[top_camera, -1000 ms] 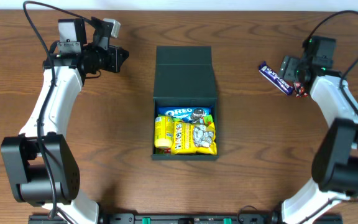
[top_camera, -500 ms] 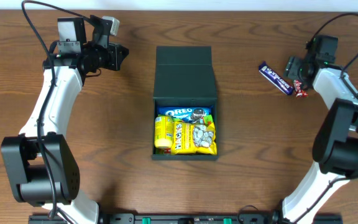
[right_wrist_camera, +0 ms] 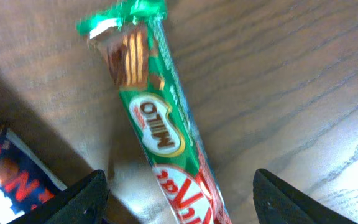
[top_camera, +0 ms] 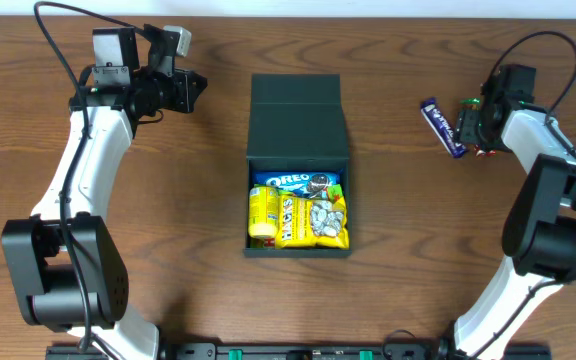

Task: Pack container
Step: 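Move right gripper right toward the blue candy bar, then grasp the green Milo KitKat bar with the right gripper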

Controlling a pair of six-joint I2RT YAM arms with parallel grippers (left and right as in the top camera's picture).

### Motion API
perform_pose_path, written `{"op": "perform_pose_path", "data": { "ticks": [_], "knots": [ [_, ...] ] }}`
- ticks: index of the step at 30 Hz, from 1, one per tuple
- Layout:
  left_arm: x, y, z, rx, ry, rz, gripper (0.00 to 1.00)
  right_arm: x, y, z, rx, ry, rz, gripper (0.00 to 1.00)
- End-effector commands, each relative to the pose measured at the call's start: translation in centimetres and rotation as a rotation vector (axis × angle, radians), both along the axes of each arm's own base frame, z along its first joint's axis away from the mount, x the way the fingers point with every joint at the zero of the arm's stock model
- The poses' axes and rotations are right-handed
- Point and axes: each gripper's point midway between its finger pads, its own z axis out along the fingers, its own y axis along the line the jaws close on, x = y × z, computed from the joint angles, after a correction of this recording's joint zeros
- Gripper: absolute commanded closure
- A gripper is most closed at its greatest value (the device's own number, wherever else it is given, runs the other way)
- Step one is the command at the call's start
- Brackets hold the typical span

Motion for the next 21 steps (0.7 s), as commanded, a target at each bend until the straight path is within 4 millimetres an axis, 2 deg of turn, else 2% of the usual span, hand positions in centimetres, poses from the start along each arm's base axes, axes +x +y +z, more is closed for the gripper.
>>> {"op": "perform_pose_path", "data": {
  "ticks": [1,11,21],
  "knots": [
    [0.28,-0.19,1.56,-0.009,-0.034,-0.005,0.93,-0.36,-0.74,-0.47,-0.037,0.04,0.061,0.26],
    [0.27,-0.2,1.55,-0.009,-0.034,-0.006,0.93,-1.25,-0.95,-0.74,-0.041,0.079,0.068,0.37],
    [0.3,-0.2,1.58,-0.009,-0.036,-0.006,0.93,-1.24,-0.48,-1.1,-0.014,0.08,0.077,0.46]
  ]
}}
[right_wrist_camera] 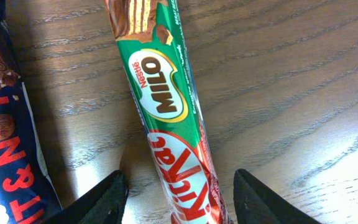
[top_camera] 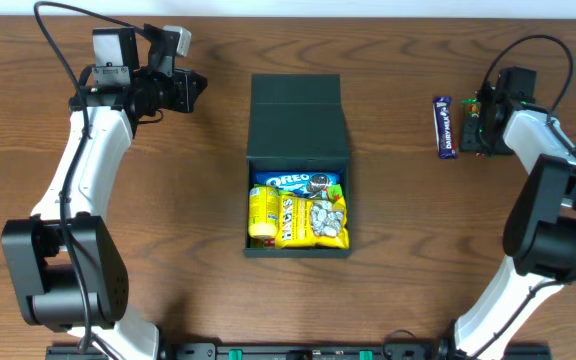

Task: Pack container
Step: 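Grasp the green Milo KitKat bar with the right gripper, then carry the KitKat bar left and drop it into the box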

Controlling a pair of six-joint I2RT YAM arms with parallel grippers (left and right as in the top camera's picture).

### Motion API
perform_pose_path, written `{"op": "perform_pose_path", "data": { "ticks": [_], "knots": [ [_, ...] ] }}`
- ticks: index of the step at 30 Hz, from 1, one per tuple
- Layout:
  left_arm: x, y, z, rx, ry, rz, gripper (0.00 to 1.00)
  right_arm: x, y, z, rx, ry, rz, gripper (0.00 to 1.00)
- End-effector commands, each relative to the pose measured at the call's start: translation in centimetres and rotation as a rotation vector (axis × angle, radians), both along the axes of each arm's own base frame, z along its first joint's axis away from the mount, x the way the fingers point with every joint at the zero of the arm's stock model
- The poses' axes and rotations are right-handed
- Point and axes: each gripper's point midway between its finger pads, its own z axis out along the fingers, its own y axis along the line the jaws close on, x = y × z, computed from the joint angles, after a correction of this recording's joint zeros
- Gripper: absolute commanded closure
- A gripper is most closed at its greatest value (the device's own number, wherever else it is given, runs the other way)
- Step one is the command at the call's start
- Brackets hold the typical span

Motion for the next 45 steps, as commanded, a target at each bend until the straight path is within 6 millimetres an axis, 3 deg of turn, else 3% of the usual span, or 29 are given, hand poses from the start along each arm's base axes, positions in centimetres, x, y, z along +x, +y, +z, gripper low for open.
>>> {"op": "perform_pose_path", "data": {
  "ticks": [1,13,32,36,41,45],
  "knots": [
    [0.3,-0.2,1.6,-0.009,-0.035,-0.006,0.93,0.0,-0.3,-0.7,0.013,0.013,0.0,0.46],
    [0.3,-0.2,1.6,-0.009,-0.036,-0.006,0.93,-0.3,2.0,-1.1,0.139,0.019,0.019,0.61],
    [0.4,-0.2,1.7,-0.009,-0.041,-0.006,0.93,0.1,2.1,-0.4,0.199,-0.022,-0.153,0.89],
    [0.5,-0.2,1.8,-0.008,-0.051,-0.006,0.93,1.8,2.7,2.8,0.245,-0.103,-0.133,0.96],
    [0.6,-0.1,1.9,-0.008,-0.059,-0.005,0.93,4.8,3.8,9.9,0.304,-0.269,-0.066,0.99],
    [0.8,0.1,2.0,-0.007,-0.066,-0.001,0.93,5.9,7.5,16.2,0.345,-0.399,0.189,0.99]
  ]
}}
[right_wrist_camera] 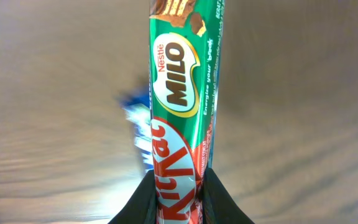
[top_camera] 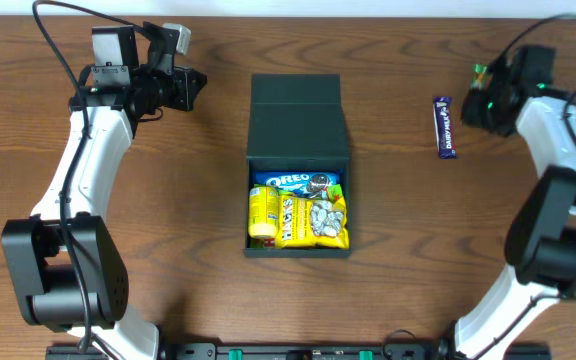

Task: Pack container
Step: 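Carry the KitKat bar left and drop it into the box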

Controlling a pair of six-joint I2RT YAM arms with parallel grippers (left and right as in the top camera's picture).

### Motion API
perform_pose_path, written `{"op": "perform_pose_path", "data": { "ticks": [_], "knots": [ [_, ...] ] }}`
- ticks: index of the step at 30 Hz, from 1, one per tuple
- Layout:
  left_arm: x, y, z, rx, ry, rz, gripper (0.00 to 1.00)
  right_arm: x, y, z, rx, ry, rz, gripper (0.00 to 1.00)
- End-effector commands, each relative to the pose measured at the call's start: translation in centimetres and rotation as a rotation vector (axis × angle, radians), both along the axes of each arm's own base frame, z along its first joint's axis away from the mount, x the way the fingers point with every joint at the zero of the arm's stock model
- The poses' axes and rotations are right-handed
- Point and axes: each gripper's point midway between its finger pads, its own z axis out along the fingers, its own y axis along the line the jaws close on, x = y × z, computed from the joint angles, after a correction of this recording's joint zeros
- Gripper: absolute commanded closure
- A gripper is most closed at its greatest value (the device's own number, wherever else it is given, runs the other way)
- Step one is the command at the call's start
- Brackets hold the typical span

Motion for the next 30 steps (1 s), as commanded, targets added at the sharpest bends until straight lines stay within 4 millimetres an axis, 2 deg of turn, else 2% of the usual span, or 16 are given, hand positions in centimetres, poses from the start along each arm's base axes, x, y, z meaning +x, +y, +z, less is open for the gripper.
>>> {"op": "perform_pose_path", "data": {
  "ticks": [1,2,5,8,12,16,20,23,26,30],
  "knots": [
    [0.4,0.2,1.7,-0.008,-0.043,0.001,0.93,1.3,4.7,8.9,0.025,-0.232,0.274,0.99],
    [0.5,0.4,1.7,-0.006,-0.047,0.005,0.93,0.9,6.4,10.1,0.021,-0.267,0.372,0.99],
    [0.8,1.1,2.0,-0.004,-0.062,0.018,0.93,-0.8,10.8,11.6,0.013,-0.301,0.591,0.99],
    [1.2,1.9,2.2,-0.003,-0.079,0.033,0.93,-3.1,14.9,11.1,-0.01,-0.261,0.776,0.99],
    [1.6,2.9,2.5,0.001,-0.099,0.051,0.93,-7.1,20.7,9.0,-0.05,-0.151,1.029,0.99],
    [1.8,3.5,2.7,0.003,-0.112,0.062,0.93,-9.6,23.9,7.2,-0.17,-0.049,1.162,0.99],
    [1.8,3.5,2.7,0.03,-0.134,0.039,0.93,-11.8,28.0,7.0,-0.197,-0.05,1.304,0.99],
    [1.8,3.5,2.7,0.039,-0.143,0.031,0.93,-14.0,30.9,5.9,-0.216,-0.044,1.453,0.99],
    [1.8,3.5,2.7,0.047,-0.149,0.024,0.93,-16.3,32.6,3.9,-0.229,-0.014,1.589,0.99],
    [1.8,3.5,2.7,0.049,-0.151,0.022,0.93,-18.1,33.4,1.7,-0.257,0.016,1.722,0.99]
  ]
}}
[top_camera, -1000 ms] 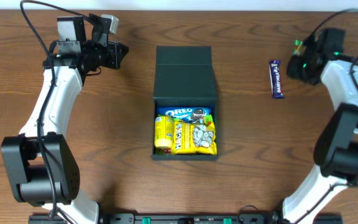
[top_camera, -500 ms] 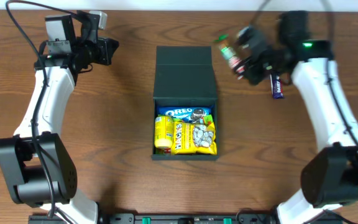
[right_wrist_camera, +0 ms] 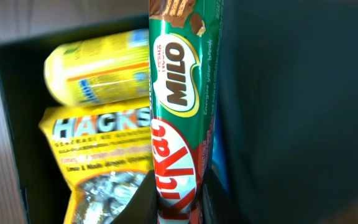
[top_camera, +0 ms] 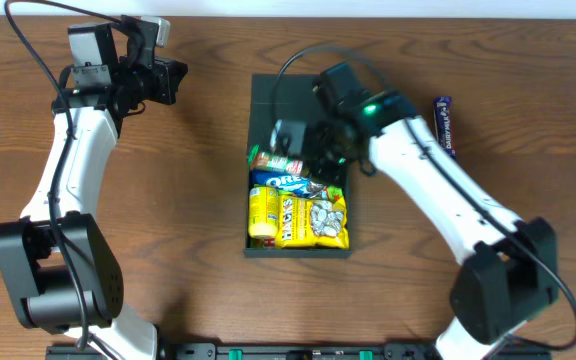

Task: Pack container
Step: 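Carry the KitKat bar left and drop it into the box, then return right gripper to the blue Dairy Milk bar and grasp it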

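My right gripper (top_camera: pixel 301 158) is shut on a green Milo KitKat bar (right_wrist_camera: pixel 184 93), which it holds across the back edge of the dark open box (top_camera: pixel 298 250); the bar (top_camera: pixel 273 161) pokes out to the left. Inside the box lie a blue Oreo pack (top_camera: pixel 296 182), a yellow tube (right_wrist_camera: pixel 98 74) and a yellow Hacks bag (right_wrist_camera: pixel 95 146). The box's lid (top_camera: pixel 296 100) lies flat behind it. A blue chocolate bar (top_camera: pixel 445 123) rests on the table at the right. My left gripper (top_camera: pixel 173 80) hovers at the far left, away from the box; its fingers are hard to read.
The wooden table (top_camera: pixel 168 250) carries only the box and the blue bar. My right arm (top_camera: pixel 438 190) stretches diagonally from the lower right across to the box. The left arm (top_camera: pixel 68 170) stands along the left side.
My right gripper, holding the KitKat bar, has gone from the far right of the table to the back of the open box. The left arm has shifted slightly left.
My right gripper stood open around the KitKat bar lying next to the blue bar at the right. Then its fingers sat closer around the bar. Later it held the bar above the table, and now it holds it over the box.
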Controlling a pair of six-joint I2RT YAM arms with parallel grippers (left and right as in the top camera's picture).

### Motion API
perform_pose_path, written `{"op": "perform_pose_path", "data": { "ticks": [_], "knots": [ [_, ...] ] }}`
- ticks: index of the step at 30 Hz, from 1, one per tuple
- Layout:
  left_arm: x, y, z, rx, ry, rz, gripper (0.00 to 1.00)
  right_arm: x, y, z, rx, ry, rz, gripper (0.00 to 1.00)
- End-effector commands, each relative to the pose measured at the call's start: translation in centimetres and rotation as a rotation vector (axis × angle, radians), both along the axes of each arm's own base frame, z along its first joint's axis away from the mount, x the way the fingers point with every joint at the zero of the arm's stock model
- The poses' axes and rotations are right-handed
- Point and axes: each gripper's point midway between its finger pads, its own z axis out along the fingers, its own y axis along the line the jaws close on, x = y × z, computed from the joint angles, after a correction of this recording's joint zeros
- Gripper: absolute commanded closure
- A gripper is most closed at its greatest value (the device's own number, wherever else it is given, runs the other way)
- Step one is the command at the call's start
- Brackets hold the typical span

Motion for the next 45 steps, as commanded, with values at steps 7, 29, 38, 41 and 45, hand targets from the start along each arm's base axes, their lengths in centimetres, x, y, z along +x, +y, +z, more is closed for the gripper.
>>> {"op": "perform_pose_path", "data": {
  "ticks": [7,29,38,41,45],
  "knots": [
    [0.3,0.1,1.6,0.017,-0.054,-0.019,0.93,0.0,-0.4,-3.5,-0.094,-0.053,0.13,0.99],
    [0.3,0.1,1.6,0.017,-0.054,-0.019,0.92,8.7,-1.6,-1.2,-0.138,-0.325,-0.257,0.01],
    [0.3,0.1,1.6,0.016,-0.052,-0.019,0.9,16.1,-8.5,7.6,0.136,-0.457,-0.783,0.01],
    [0.3,0.1,1.6,0.008,-0.046,-0.012,0.89,17.3,-14.7,6.1,0.143,-0.367,-1.048,0.01],
    [0.3,0.1,1.6,0.008,-0.046,-0.012,0.89,17.0,-22.7,2.7,0.085,-0.237,-1.317,0.06]
  ]
}}
